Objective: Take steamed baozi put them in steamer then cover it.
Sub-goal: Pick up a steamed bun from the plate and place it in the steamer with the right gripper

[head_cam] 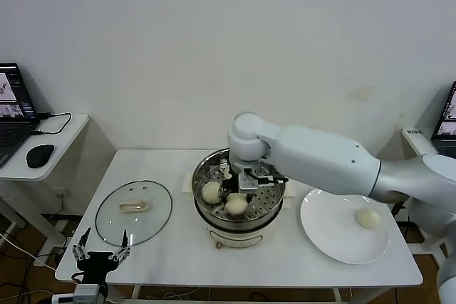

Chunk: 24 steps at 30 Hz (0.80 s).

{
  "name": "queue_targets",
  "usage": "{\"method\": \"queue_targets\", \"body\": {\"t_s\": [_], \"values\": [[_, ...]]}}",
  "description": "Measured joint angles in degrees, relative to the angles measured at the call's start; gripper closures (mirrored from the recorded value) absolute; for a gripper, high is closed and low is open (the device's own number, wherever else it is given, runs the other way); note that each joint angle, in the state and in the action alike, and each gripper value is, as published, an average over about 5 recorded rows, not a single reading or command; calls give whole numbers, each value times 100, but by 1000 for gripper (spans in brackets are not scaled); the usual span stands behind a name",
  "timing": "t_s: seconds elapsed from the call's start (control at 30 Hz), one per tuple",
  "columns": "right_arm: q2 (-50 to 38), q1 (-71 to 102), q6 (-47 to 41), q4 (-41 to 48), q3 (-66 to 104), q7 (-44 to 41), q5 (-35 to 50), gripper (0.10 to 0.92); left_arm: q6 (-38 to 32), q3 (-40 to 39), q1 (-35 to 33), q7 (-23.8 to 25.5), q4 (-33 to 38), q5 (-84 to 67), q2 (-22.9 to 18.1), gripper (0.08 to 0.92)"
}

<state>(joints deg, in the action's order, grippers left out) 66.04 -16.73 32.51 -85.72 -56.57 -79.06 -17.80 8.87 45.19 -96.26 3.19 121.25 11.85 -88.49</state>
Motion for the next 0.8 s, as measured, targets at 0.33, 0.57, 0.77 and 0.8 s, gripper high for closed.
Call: {"method": "queue_targets", "body": {"t_s": [0.33,0.57,0.77,0.8], "values": [[75,110,-73,-28,-51,-5,57,396,4,-26,5,2,-19,-12,-17,177],[59,141,-172,-43,-57,39,92,255,19,8,22,13,-57,-49,13,177],[-44,57,-333,-128,58,93,145,204,38,27,56,51,-45,-62,28,177],[-73,34,-369,-145,98,109,149,203,38,23,53,52,-40,-62,27,177]]}}
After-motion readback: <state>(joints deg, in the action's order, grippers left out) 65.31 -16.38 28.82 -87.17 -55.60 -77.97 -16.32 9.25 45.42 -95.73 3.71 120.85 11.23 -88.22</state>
